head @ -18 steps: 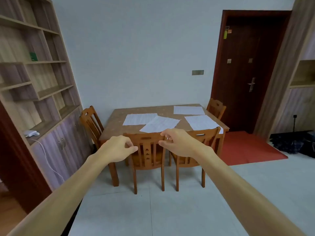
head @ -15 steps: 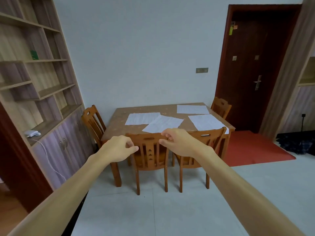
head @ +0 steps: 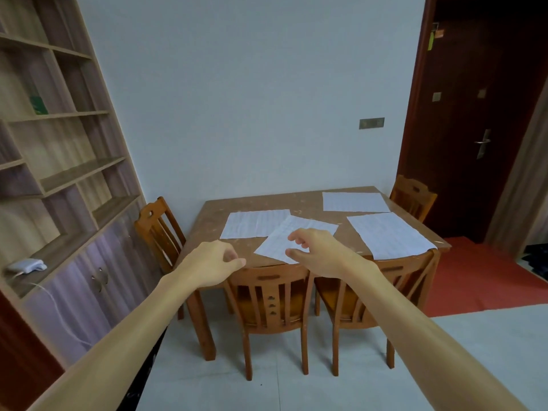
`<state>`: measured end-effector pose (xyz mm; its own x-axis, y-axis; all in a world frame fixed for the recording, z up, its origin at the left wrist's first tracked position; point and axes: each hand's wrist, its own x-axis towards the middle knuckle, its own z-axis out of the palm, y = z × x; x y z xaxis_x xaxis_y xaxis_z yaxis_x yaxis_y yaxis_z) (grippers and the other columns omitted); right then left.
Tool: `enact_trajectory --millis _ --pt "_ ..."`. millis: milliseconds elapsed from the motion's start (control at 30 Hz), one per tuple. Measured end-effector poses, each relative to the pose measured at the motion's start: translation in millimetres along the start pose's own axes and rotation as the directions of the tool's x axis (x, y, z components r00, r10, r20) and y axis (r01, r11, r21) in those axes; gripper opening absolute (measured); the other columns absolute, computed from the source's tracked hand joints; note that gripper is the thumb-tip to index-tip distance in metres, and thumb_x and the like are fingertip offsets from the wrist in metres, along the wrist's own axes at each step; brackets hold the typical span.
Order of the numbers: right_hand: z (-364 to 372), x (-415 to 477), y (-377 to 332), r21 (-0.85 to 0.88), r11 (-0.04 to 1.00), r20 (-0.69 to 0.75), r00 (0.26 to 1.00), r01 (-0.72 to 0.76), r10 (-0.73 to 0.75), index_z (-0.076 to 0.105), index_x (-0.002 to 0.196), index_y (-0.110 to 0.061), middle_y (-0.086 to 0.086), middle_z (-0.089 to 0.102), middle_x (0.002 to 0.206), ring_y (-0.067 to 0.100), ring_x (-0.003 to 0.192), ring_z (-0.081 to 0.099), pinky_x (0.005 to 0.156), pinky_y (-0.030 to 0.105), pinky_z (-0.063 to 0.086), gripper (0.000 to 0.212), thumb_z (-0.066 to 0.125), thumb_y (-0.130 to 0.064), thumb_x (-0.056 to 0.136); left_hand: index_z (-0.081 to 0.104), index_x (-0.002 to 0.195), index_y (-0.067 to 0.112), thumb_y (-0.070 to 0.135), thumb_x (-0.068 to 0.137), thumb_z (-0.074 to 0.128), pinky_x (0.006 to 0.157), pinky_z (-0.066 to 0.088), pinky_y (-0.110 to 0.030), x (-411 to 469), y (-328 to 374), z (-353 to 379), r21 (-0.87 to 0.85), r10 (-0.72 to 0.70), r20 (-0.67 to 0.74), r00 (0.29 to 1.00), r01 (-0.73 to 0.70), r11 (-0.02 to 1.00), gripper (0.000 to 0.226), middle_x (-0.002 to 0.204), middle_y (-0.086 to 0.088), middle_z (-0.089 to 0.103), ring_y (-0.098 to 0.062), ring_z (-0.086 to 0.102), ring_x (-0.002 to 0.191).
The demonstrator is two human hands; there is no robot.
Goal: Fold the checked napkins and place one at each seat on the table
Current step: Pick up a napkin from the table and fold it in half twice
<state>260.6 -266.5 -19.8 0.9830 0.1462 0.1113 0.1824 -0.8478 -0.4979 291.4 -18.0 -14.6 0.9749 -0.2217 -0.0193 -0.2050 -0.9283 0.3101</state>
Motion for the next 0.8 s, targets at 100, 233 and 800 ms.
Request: enact_trajectory --millis 100,233,800 --pt "7.1 36.9 12.1 -0.022 1.0 0.037 0.999 -0.018 0.018 0.048 0.142 -0.023 0.003 0.055 0.141 0.019 0.125 0.055 0.102 0.033 0.046 0.047 0.053 -0.044 0.1 0.067 0.115 0.03 0.056 0.092 0.057 0.095 0.055 -0.038 36.6 -10.9 5.3 0.0 -0.007 0.033 0.999 0.007 1.0 0.036 0.122 0.005 0.068 -0.015 0.063 0.11" --pt "18.7 88.6 25.4 -0.039 0.998 0.056 0.998 -0.041 0.043 0.047 0.142 -0.024 0.003 0.055 0.14 0.019 0.123 0.056 0.102 0.033 0.048 0.047 0.053 -0.043 0.1 0.067 0.115 0.029 0.054 0.093 0.057 0.094 0.054 -0.035 93.1 -29.6 9.5 -0.02 -0.015 0.034 0.999 0.016 1.0 0.035 0.122 0.004 0.068 -0.014 0.063 0.109" --pt "71.3 328.8 50.6 -0.087 0.97 0.009 0.974 -0.227 0.228 0.05 0.14 -0.023 0.001 0.057 0.138 0.017 0.12 0.058 0.102 0.035 0.051 0.044 0.056 -0.04 0.099 0.071 0.105 0.028 0.052 0.093 0.06 0.083 0.057 -0.031 360.0 -138.6 -7.7 -0.13 0.169 0.09 0.982 -0.156 0.979 0.029 0.099 0.012 0.069 -0.003 0.063 0.087"
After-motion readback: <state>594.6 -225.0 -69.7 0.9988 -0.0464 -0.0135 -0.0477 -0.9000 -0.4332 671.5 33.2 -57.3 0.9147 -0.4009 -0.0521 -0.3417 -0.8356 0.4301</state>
